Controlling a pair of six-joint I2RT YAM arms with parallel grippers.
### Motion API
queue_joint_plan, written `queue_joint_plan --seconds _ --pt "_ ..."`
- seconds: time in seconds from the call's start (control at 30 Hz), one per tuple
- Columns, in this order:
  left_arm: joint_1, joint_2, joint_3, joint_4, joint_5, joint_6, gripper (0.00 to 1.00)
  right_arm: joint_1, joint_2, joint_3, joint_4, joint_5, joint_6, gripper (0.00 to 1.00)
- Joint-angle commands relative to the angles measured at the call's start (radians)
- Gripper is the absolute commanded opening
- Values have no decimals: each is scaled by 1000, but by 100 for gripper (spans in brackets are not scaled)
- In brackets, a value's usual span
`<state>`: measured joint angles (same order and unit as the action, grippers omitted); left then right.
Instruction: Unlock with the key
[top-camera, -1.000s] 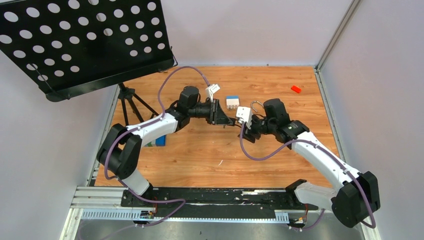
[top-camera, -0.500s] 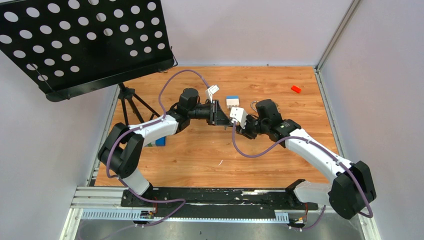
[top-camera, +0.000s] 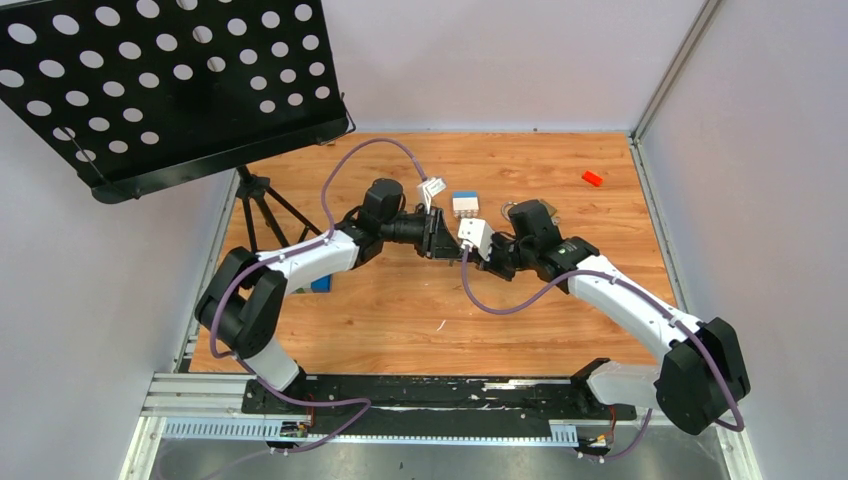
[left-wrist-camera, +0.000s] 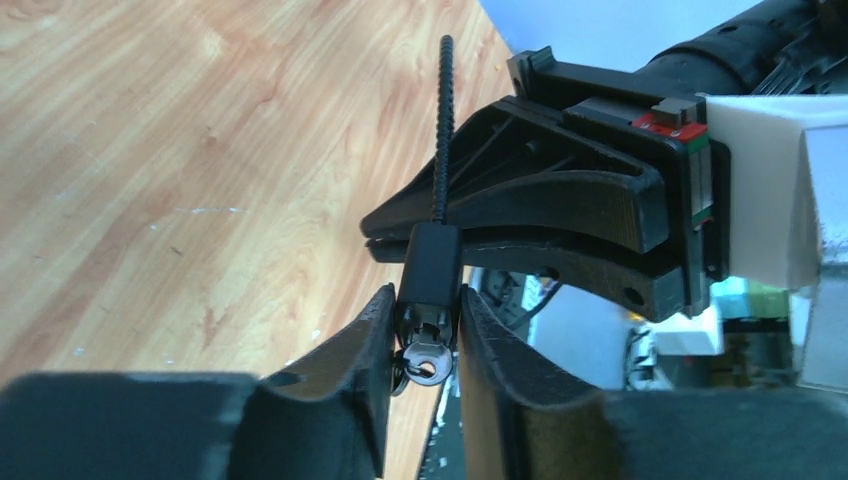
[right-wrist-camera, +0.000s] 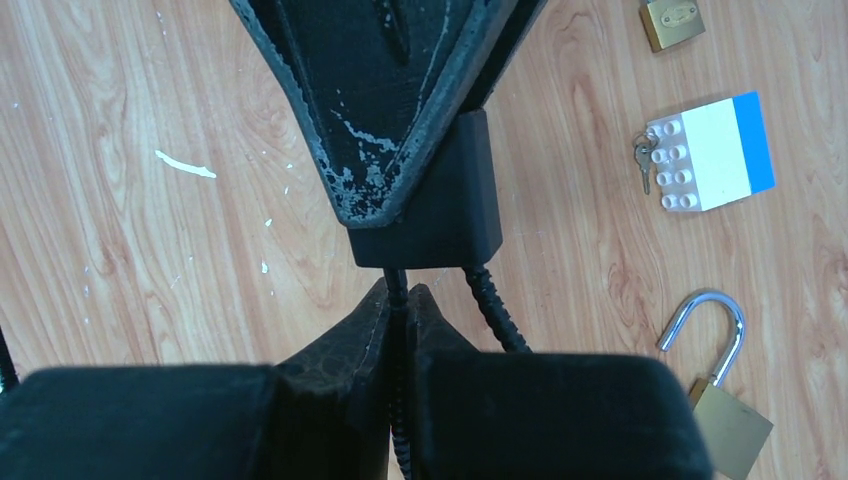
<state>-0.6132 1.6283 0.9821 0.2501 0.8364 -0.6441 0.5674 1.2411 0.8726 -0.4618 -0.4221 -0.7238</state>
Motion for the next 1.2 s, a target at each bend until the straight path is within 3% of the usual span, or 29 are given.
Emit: queue_joint_plan --seconds 0.0,0.33,0.37,0.57,0.87,1.07,1.17 --pt "11 -64 41 -101 -105 185 41 4 -11 69 -39 -79 -38 0" --pt "11 -215 40 -233 -274 528 98 -15 1 99 -149 -202 -69 0" --pt "11 -232 34 -235 -286 568 100 -17 6 109 -167 -225 -74 0" --pt "12 -332 -54 -218 -343 855 100 -28 49 156 -264 -350 -89 0" --pt "12 -489 -147 -279 -389 1019 100 -29 63 142 -256 -385 -78 0" --pt "13 -512 -158 -423 -244 1136 100 -28 76 143 -259 -398 -69 0" --pt "12 -494 -138 -445 -192 1065 100 -28 97 155 -270 -419 -68 0"
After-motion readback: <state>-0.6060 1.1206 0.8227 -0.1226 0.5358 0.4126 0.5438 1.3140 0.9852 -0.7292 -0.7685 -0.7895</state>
